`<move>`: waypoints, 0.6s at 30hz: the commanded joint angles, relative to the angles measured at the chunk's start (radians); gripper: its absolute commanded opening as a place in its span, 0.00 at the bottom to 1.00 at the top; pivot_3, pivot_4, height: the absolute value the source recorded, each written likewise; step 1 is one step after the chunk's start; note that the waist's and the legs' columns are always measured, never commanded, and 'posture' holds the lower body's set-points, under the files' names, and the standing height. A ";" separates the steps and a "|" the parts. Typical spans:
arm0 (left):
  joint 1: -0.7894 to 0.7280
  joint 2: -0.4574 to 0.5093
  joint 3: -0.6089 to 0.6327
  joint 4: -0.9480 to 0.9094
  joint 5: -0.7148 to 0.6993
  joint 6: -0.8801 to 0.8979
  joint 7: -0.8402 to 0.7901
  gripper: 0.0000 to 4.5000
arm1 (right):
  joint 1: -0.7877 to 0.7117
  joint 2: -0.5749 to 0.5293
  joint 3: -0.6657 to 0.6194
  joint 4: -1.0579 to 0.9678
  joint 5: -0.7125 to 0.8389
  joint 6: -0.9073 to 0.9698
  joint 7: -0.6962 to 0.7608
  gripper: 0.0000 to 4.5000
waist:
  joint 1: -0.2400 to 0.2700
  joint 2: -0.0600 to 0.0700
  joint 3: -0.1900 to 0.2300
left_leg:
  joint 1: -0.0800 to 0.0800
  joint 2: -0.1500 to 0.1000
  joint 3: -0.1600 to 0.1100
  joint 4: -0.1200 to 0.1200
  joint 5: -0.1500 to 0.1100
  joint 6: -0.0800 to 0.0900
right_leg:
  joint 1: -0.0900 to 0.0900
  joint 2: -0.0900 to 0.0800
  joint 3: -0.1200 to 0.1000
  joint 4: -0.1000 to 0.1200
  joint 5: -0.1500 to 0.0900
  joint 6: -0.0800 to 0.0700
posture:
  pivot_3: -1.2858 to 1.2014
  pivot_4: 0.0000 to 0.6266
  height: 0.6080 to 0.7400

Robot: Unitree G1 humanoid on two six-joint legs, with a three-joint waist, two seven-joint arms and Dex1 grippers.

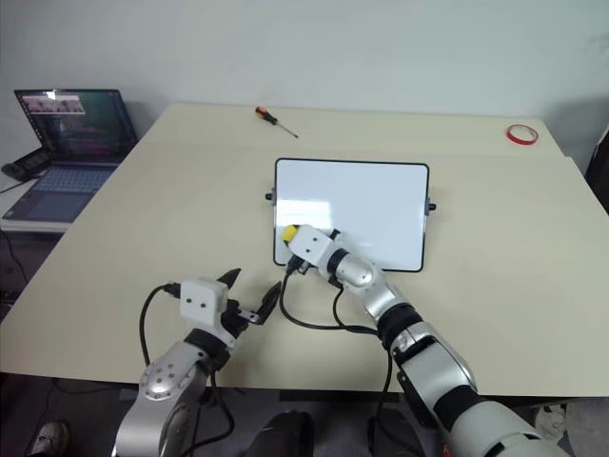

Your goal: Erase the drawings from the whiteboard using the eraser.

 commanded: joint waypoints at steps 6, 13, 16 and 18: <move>-0.019 0.004 -0.012 -0.012 -0.002 -0.026 -0.017 1.00 | 0.051 -0.039 -0.002 -0.012 -0.008 0.011 0.057 0.28 | 0.001 0.000 0.000 | 0.004 0.000 -0.001 0.000 0.000 0.000 | 0.006 0.001 0.000 -0.001 0.000 0.000 | 0.52 0.24 1.00; -0.028 0.006 -0.008 -0.010 -0.002 -0.023 -0.025 1.00 | -0.062 -0.056 -0.071 0.069 -0.005 0.017 -0.148 0.28 | 0.005 0.001 0.001 | 0.005 -0.001 -0.005 0.001 0.001 0.000 | 0.007 0.002 -0.002 -0.001 0.001 -0.001 | 0.52 0.24 1.00; -0.026 0.004 -0.010 -0.014 -0.001 -0.021 -0.026 1.00 | -0.074 -0.053 -0.080 0.081 -0.006 -0.004 -0.192 0.28 | 0.005 0.001 0.001 | 0.005 -0.001 -0.005 0.001 0.001 0.000 | 0.008 0.002 -0.001 -0.001 0.001 -0.001 | 0.52 0.24 1.00; -0.025 0.004 -0.010 -0.016 -0.002 -0.020 -0.025 1.00 | -0.070 -0.050 -0.081 0.081 -0.008 -0.019 -0.212 0.28 | 0.004 0.001 0.001 | 0.005 -0.001 -0.004 0.001 0.001 0.000 | 0.007 0.002 -0.001 -0.001 0.001 -0.001 | 0.52 0.24 1.00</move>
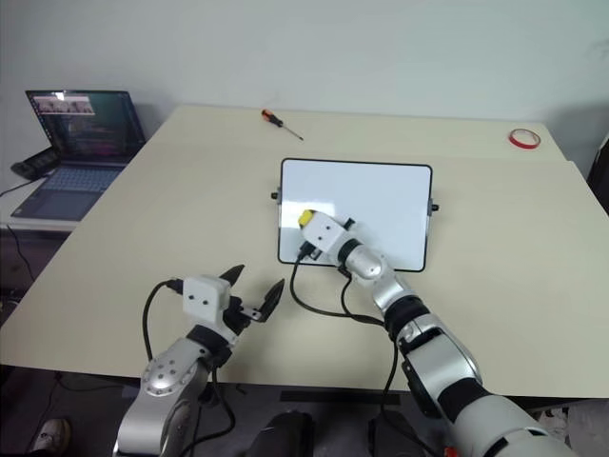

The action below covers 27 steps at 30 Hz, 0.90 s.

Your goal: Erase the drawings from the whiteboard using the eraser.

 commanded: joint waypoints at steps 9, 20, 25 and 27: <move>-0.021 0.003 -0.002 -0.020 -0.001 -0.011 -0.002 1.00 | 0.126 0.010 0.045 -0.019 0.016 -0.059 0.212 0.28 | -0.006 0.000 0.000 | 0.000 0.000 0.001 -0.001 0.000 0.000 | 0.000 0.000 0.001 0.000 0.000 0.000 | 0.52 0.24 1.00; -0.035 0.007 -0.005 -0.019 -0.004 -0.001 -0.009 1.00 | 0.086 -0.042 -0.003 -0.014 -0.022 -0.030 0.058 0.28 | -0.002 0.001 0.001 | 0.004 0.000 0.000 -0.001 0.000 0.000 | 0.003 0.000 0.001 -0.001 0.000 0.000 | 0.52 0.24 1.00; -0.037 0.007 -0.008 -0.020 -0.005 0.001 -0.015 1.00 | 0.044 -0.036 -0.034 0.024 -0.013 -0.027 -0.034 0.28 | -0.001 0.001 0.001 | 0.005 0.000 0.000 0.000 0.000 0.000 | 0.004 0.000 0.000 -0.001 0.000 0.000 | 0.52 0.24 1.00; -0.036 0.007 -0.008 -0.021 -0.004 0.001 -0.016 1.00 | 0.044 -0.031 -0.032 0.028 -0.019 -0.032 -0.035 0.28 | -0.001 0.001 0.001 | 0.005 0.000 0.000 -0.001 0.000 0.000 | 0.004 0.000 0.001 -0.001 0.000 0.000 | 0.52 0.24 1.00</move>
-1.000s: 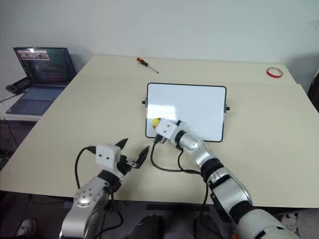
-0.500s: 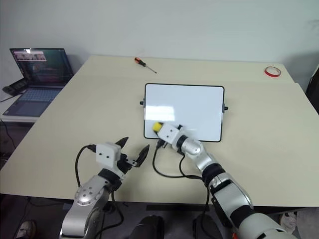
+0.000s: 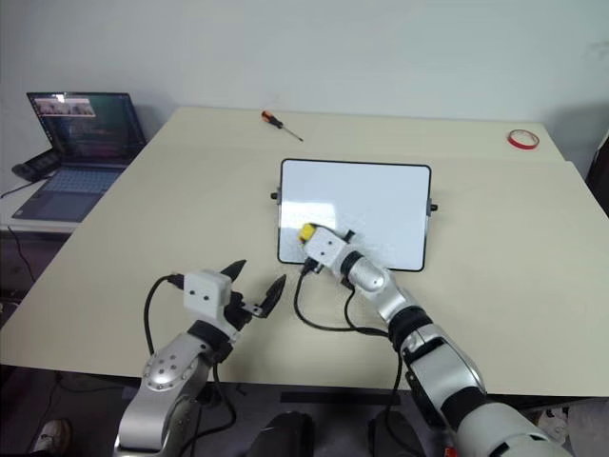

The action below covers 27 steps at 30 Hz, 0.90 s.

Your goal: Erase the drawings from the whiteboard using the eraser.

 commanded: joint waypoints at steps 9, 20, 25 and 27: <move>-0.017 0.000 -0.015 -0.016 -0.001 -0.007 -0.012 1.00 | 0.103 0.020 0.022 -0.048 0.049 -0.018 0.211 0.28 | -0.005 0.000 0.000 | 0.000 0.000 0.001 -0.001 0.000 0.000 | 0.000 0.000 0.001 -0.001 0.000 0.000 | 0.52 0.24 1.00; -0.033 -0.002 -0.034 -0.001 -0.006 -0.014 -0.021 1.00 | 0.034 -0.044 -0.079 -0.084 0.055 -0.030 0.001 0.28 | 0.001 0.001 0.002 | 0.000 0.000 0.001 -0.001 0.000 0.000 | 0.000 0.000 0.000 -0.001 0.000 0.000 | 0.52 0.24 1.00; -0.048 0.002 -0.042 0.017 -0.010 -0.021 -0.036 1.00 | 0.070 -0.075 -0.106 -0.198 0.080 -0.053 0.006 0.28 | -0.002 0.001 0.002 | -0.002 -0.001 0.001 -0.002 0.000 0.000 | -0.002 -0.001 0.001 -0.002 0.000 0.000 | 0.52 0.24 1.00; -0.065 0.005 -0.042 0.031 -0.013 -0.025 -0.049 1.00 | 0.120 -0.090 -0.100 -0.312 0.094 -0.046 0.042 0.28 | -0.006 0.001 0.002 | -0.003 0.000 0.002 -0.004 0.000 0.000 | -0.004 -0.001 0.002 -0.002 0.000 0.000 | 0.52 0.24 1.00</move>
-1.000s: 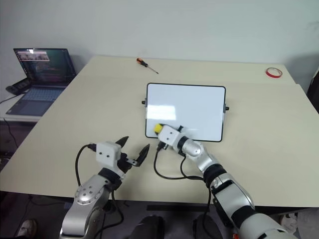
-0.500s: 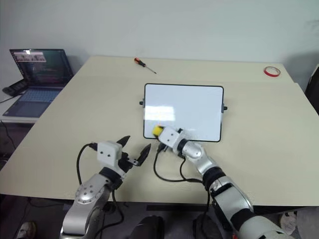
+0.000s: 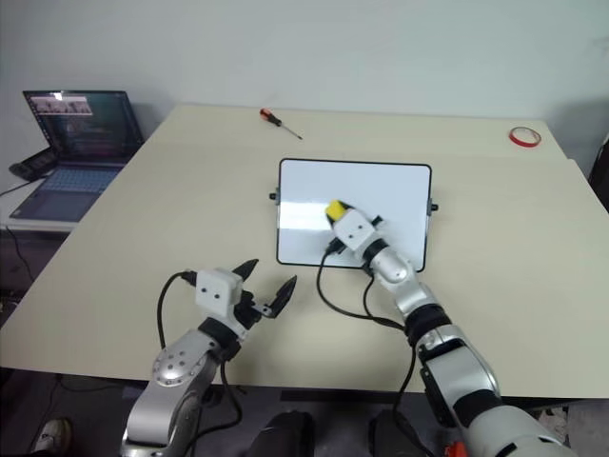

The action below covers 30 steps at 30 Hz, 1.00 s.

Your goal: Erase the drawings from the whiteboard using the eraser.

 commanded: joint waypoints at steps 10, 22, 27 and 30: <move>-0.229 0.115 -0.062 0.022 -0.144 -0.015 -0.319 1.00 | 0.430 -0.173 -0.118 -1.049 0.141 0.508 0.183 0.28 | 0.013 0.000 0.000 | -0.016 -0.001 0.001 -0.001 0.000 -0.001 | -0.016 -0.001 0.000 0.000 -0.001 0.000 | 0.52 0.24 1.00; -0.581 0.119 -0.200 0.499 -0.120 -0.315 -0.766 1.00 | 0.728 -0.223 -0.458 -1.570 0.139 1.376 0.103 0.28 | 0.003 -0.001 0.000 | -0.013 -0.001 0.003 -0.002 0.000 -0.001 | -0.014 0.003 -0.002 0.001 -0.001 0.001 | 0.52 0.24 1.00; -0.677 0.039 -0.266 0.734 -0.044 -0.483 -0.833 1.00 | 0.720 -0.103 -0.517 -1.512 0.190 1.442 0.032 0.28 | 0.000 -0.001 0.000 | -0.013 -0.001 0.004 -0.002 0.000 0.000 | -0.015 0.005 -0.001 0.001 -0.001 0.001 | 0.52 0.24 1.00; -0.698 0.003 -0.280 0.790 -0.023 -0.523 -0.850 1.00 | 0.703 -0.060 -0.536 -1.474 0.218 1.456 0.007 0.28 | 0.000 -0.001 0.000 | -0.013 0.000 0.005 -0.002 0.000 0.000 | -0.015 0.005 0.000 0.001 -0.001 0.001 | 0.52 0.24 1.00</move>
